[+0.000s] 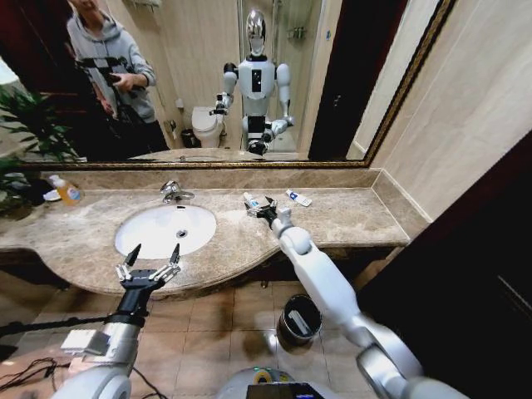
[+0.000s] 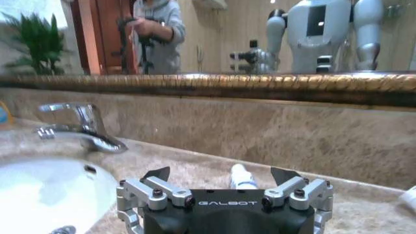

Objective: Pick up the trash from the sink and place it in the trash bin.

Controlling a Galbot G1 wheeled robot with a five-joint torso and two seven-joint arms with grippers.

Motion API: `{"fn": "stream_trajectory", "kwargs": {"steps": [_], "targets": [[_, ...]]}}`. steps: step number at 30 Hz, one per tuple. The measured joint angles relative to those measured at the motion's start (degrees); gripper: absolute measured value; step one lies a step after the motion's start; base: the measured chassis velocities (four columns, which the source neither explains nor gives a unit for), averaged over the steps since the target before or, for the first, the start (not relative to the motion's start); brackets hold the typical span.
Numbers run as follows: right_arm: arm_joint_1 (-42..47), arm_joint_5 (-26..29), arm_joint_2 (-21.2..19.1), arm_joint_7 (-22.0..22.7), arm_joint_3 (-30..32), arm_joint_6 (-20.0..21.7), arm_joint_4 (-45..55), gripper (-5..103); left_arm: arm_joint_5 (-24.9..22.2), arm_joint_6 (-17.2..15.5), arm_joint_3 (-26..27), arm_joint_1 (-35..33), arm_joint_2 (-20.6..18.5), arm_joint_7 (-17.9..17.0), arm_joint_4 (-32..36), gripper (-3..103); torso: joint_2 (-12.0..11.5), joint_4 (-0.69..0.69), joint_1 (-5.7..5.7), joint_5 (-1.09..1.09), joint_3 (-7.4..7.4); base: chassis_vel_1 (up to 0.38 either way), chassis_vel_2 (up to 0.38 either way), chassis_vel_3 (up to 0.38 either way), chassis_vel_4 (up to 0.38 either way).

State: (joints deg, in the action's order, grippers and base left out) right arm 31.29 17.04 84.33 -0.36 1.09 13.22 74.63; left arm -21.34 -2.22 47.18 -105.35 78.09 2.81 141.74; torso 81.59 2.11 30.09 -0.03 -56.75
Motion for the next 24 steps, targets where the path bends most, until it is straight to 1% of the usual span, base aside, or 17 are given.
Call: {"fn": "stream_trajectory", "kwargs": {"steps": [2, 7, 10, 16, 17, 18, 20, 21, 23, 24], "targets": [[-1.1, -1.4, 1.5, 0.0, 0.0, -0.9, -3.0, 100, 0.0, 0.0, 0.0, 0.0, 0.0, 0.0, 0.0, 100, 0.0, 0.0, 0.0, 0.0, 0.0, 0.0, 0.0, 0.0, 0.0], [-2.4, -3.2, 3.1, -0.1, 0.0, -1.7, -6.7, 100, 0.0, 0.0, 0.0, 0.0, 0.0, 0.0, 0.0, 100, 0.0, 0.0, 0.0, 0.01, 0.0, 0.0, 0.0, 0.0, 0.0], [-3.5, -5.2, 4.6, 0.0, 0.8, -2.2, -10.6, 100, 0.0, 0.0, 0.0, 0.0, 0.0, 0.0, 0.0, 100, 0.0, 0.0, 0.0, 0.02, 0.0, 0.0, 0.0, 0.0, 0.0], [-4.8, -6.3, 5.6, 0.2, 1.5, -2.1, -14.0, 100, 0.0, 0.0, 0.0, 0.0, 0.0, 0.0, 0.0, 100, 0.0, 0.0, -0.01, 0.03, 0.0, 0.0, 0.0, 0.0, 0.0], [-5.2, -6.6, 5.8, 0.2, 1.8, -2.3, -15.0, 102, 0.0, 0.0, 0.0, 0.0, 0.0, 0.0, 0.0, 100, 0.0, -0.01, -0.01, 0.02, 0.01, 0.0, 0.0, 0.0, 0.0], [-5.5, -6.8, 6.0, 0.2, 2.0, -2.4, -15.5, 98, 0.0, 0.0, 0.0, 0.0, 0.0, 0.0, 0.0, 100, 0.0, 0.0, -0.01, 0.03, 0.01, 0.0, 0.0, 0.0, 0.0], [-5.7, -6.9, 6.1, 0.1, 2.1, -2.6, -15.9, 98, 0.0, 0.0, 0.0, 0.0, 0.0, 0.0, 0.0, 100, 0.0, -0.01, -0.01, 0.02, 0.01, 0.0, 0.0, 0.0, 0.0], [-6.0, -7.0, 6.3, -0.1, 2.3, -2.9, -16.8, 88, 0.0, 0.0, 0.0, 0.0, 0.0, 0.0, 0.0, 100, 0.0, 0.0, -0.01, 0.02, 0.01, 0.0, 0.0, 0.0, 0.0], [-6.0, -7.1, 6.3, -0.2, 2.4, -2.9, -17.0, 88, 0.0, 0.0, 0.0, 0.0, 0.0, 0.0, 0.0, 100, 0.0, 0.0, 0.0, 0.02, 0.01, 0.0, 0.0, 0.0, 0.0], [-6.1, -7.1, 6.2, -0.4, 2.5, -3.1, -17.2, 83, 0.0, 0.0, 0.0, 0.0, 0.0, 0.0, 0.0, 100, 0.0, 0.0, 0.0, 0.02, 0.01, 0.0, 0.0, 0.0, 0.0]]}}
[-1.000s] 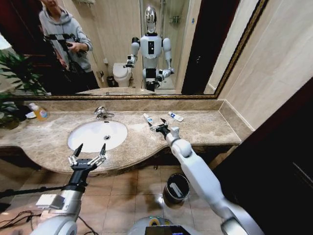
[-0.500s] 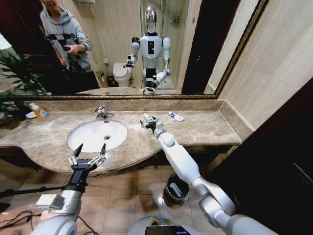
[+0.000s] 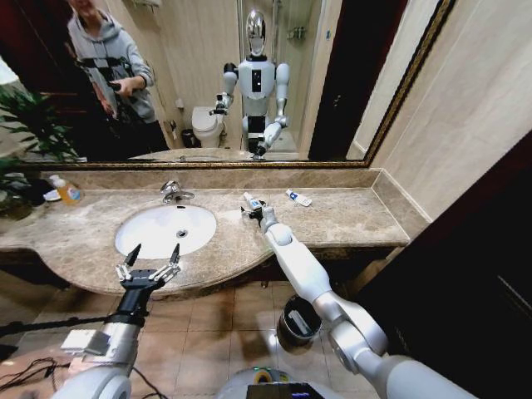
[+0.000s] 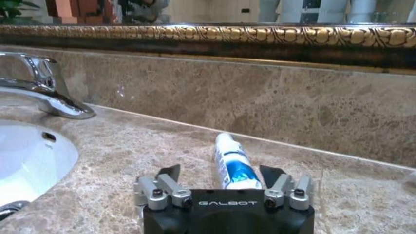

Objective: Pick up the trash from the sink and place it in the trash bin.

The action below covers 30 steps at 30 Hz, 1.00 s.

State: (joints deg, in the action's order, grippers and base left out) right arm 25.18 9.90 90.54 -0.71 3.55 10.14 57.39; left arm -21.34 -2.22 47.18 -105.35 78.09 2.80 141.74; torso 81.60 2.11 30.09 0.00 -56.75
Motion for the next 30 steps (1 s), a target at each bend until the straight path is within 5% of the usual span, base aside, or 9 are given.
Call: {"fn": "stream_trajectory", "kwargs": {"steps": [2, 4, 6, 8, 14, 23, 30], "targets": [[0.0, 0.0, -0.2, -0.4, 0.1, -0.3, -0.2, 71, 0.0, 0.0, 0.0, 0.0, 0.0, 0.0, 0.0, 100, 0.0, 0.0, 0.0, 0.0, 0.0, 0.0, 0.0, 0.0, 0.0], [0.0, 0.0, -0.3, -0.5, 0.2, -0.3, -0.2, 71, 0.0, 0.0, 0.0, 0.0, 0.0, 0.0, 0.0, 100, 0.0, 0.0, 0.0, 0.0, 0.0, 0.0, 0.0, 0.0, 0.0], [0.2, 0.2, -0.5, -0.9, 0.3, -0.4, -0.2, 54, 0.0, 0.0, 0.0, 0.0, 0.0, 0.0, 0.0, 100, 0.0, 0.0, 0.0, 0.0, 0.0, 0.0, 0.0, 0.0, 0.0], [0.3, 0.3, -0.6, -1.0, 0.3, -0.4, -0.2, 54, 0.0, 0.0, 0.0, 0.0, 0.0, 0.0, 0.0, 100, 0.0, 0.0, 0.0, 0.0, 0.0, 0.0, 0.0, 0.0, 0.0], [0.6, 0.2, -1.1, -1.1, 0.3, -0.4, 0.1, 30, 0.0, 0.0, 0.0, 0.0, 0.0, 0.0, 0.0, 100, 0.0, 0.0, 0.0, 0.0, 0.0, 0.0, 0.0, 0.0, 0.0], [1.7, 2.4, -2.6, -0.7, 0.1, 0.4, 3.5, 27, 0.0, 0.0, 0.0, 0.0, 0.0, 0.0, 0.0, 100, 0.0, 0.0, 0.0, 0.0, 0.0, 0.0, 0.0, 0.0, 0.0], [6.3, 10.5, -9.2, 1.5, 0.4, 4.1, 16.3, 27, 0.0, 0.0, 0.0, 0.0, 0.0, 0.0, 0.0, 100, 0.0, 0.01, 0.0, 0.02, 0.0, 0.0, 0.0, 0.0, 0.0]]}}
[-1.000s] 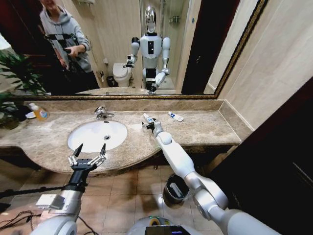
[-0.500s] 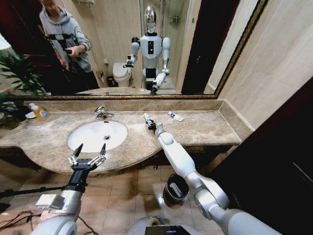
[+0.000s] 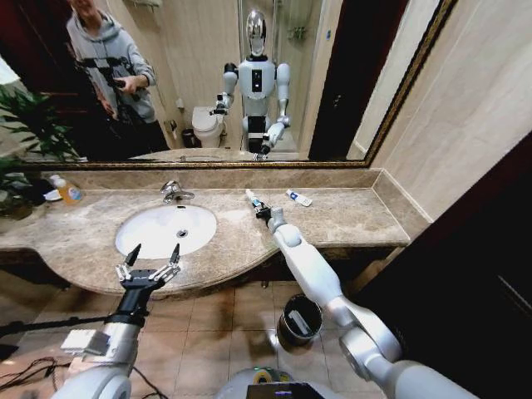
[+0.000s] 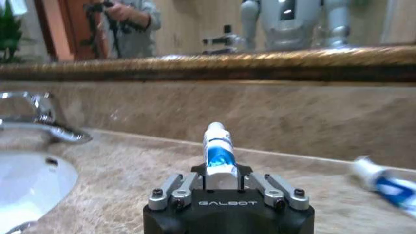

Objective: Pick up the trash from the sink and place it in the trash bin.

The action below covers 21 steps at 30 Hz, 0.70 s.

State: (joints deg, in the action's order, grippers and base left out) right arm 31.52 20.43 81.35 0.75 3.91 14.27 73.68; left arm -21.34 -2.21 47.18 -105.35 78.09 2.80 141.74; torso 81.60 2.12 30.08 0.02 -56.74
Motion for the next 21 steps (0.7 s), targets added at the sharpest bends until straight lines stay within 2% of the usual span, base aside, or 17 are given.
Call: {"fn": "stream_trajectory", "kwargs": {"steps": [1, 4, 5, 6, 9, 11, 13, 16, 17, 18, 21], "targets": [[0.0, 0.0, 0.0, 0.0, 0.0, 0.0, 0.0, 27, 0.0, 0.0, 0.0, 0.0, 0.0, 0.0, 0.0, 100, 0.0, 0.0, 0.0, 0.0, 0.0, 0.0, 0.0, 0.0, 0.0], [4.5, 4.3, -6.2, 1.3, 1.8, 1.2, 9.8, 27, 0.0, 0.0, 0.0, 0.0, 0.0, 0.0, 0.0, 100, 0.0, 0.0, 0.01, 0.01, 0.0, 0.0, 0.0, 0.0, 0.0], [4.5, 4.3, -6.2, 1.3, 1.8, 1.2, 9.8, 27, 0.0, 0.0, 0.0, 0.0, 0.0, 0.0, 0.0, 100, 0.0, 0.0, 0.01, 0.01, 0.0, 0.0, 0.0, 0.0, 0.0], [8.1, 6.0, -9.8, 1.5, 3.5, 1.7, 15.3, 27, 0.0, 0.0, 0.0, 0.0, 0.0, 0.0, 0.0, 100, 0.0, -0.01, 0.0, -0.03, 0.01, 0.0, 0.0, 0.0, 0.0], [19.2, 8.7, -16.4, 1.3, 8.8, 1.5, 26.5, 27, 0.0, 0.0, 0.0, 0.0, 0.0, 0.0, 0.0, 100, 0.0, -0.04, 0.0, 0.02, 0.01, 0.0, 0.0, 0.0, 0.0], [20.4, 8.9, -16.9, 1.3, 9.3, 1.3, 27.5, 27, 0.0, 0.0, 0.0, 0.0, 0.0, 0.0, 0.0, 100, 0.0, -0.05, -0.01, 0.0, 0.01, 0.0, 0.0, 0.0, 0.0], [27.0, 9.9, -18.9, 1.2, 12.2, -0.6, 33.3, 27, 0.0, 0.0, 0.0, 0.0, 0.0, 0.0, 0.0, 100, 0.0, -0.02, -0.01, 0.02, 0.01, 0.0, 0.0, 0.0, 0.0], [33.8, 9.6, -19.2, 0.9, 16.0, -2.4, 38.2, 27, 0.0, 0.0, 0.0, 0.0, 0.0, 0.0, 0.0, 100, 0.0, 0.0, -0.01, -0.01, 0.01, 0.0, 0.0, 0.0, 0.0], [38.4, 8.0, -18.7, 0.8, 18.3, -3.4, 40.3, 27, 0.0, 0.0, 0.0, 0.0, 0.0, 0.0, 0.0, 100, 0.0, -0.02, -0.01, -0.01, 0.01, 0.0, 0.0, 0.0, 0.0], [38.4, 8.0, -18.7, 0.8, 18.3, -3.4, 40.3, 27, 0.0, 0.0, 0.0, 0.0, 0.0, 0.0, 0.0, 100, 0.0, -0.02, -0.01, -0.01, 0.01, 0.0, 0.0, 0.0, 0.0], [47.0, 2.4, -16.6, 0.3, 22.2, -7.0, 42.4, 27, 0.0, 0.0, 0.0, 0.0, 0.0, 0.0, 0.0, 100, 0.0, -0.02, -0.02, 0.0, 0.01, 0.0, 0.0, 0.0, 0.0]]}}
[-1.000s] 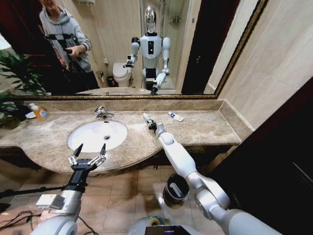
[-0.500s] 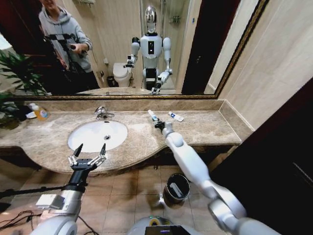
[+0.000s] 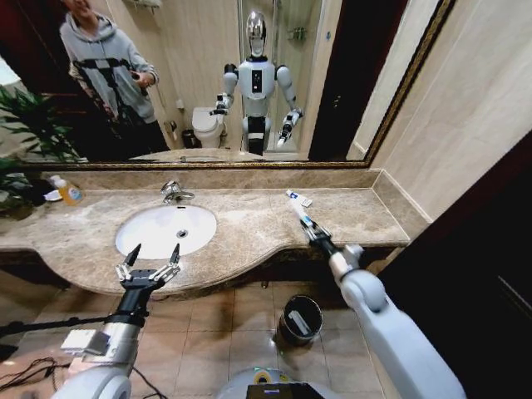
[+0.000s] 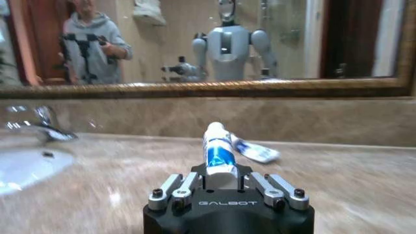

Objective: Pick up the trash from the sink and place it in the trash bin.

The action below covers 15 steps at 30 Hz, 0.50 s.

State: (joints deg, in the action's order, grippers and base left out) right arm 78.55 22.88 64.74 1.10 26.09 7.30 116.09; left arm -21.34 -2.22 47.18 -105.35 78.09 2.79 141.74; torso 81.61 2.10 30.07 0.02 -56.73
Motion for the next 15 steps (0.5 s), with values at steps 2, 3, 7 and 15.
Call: {"fn": "stream_trajectory", "kwargs": {"steps": [2, 3, 7, 15], "targets": [[2.3, -1.1, 0.7, -0.1, 0.9, -1.1, 0.4, 27, 0.0, 0.0, 0.0, 0.0, 0.0, 0.0, 0.0, 100, 0.0, 0.0, 0.0, 0.0, 0.0, 0.0, 0.0, 0.0, 0.0], [4.4, -1.9, 1.4, -0.1, 1.6, -2.4, 0.5, 27, 0.0, 0.0, 0.0, 0.0, 0.0, 0.0, 0.0, 100, 0.0, 0.0, 0.0, 0.0, 0.0, 0.0, 0.0, 0.0, 0.0], [10.6, -4.8, 4.3, 1.3, 1.9, -9.1, 0.4, 27, 0.0, 0.0, 0.0, 0.0, 0.0, 0.0, 0.0, 100, 0.0, 0.01, 0.01, 0.0, -0.01, 0.0, 0.0, 0.0, 0.0], [19.5, -10.4, 10.8, 2.2, -0.7, -16.8, -1.9, 27, 0.0, 0.0, 0.0, 0.0, 0.0, 0.0, 0.0, 100, 0.0, 0.01, 0.01, -0.01, 0.0, 0.0, 0.0, 0.0, 0.0]]}}
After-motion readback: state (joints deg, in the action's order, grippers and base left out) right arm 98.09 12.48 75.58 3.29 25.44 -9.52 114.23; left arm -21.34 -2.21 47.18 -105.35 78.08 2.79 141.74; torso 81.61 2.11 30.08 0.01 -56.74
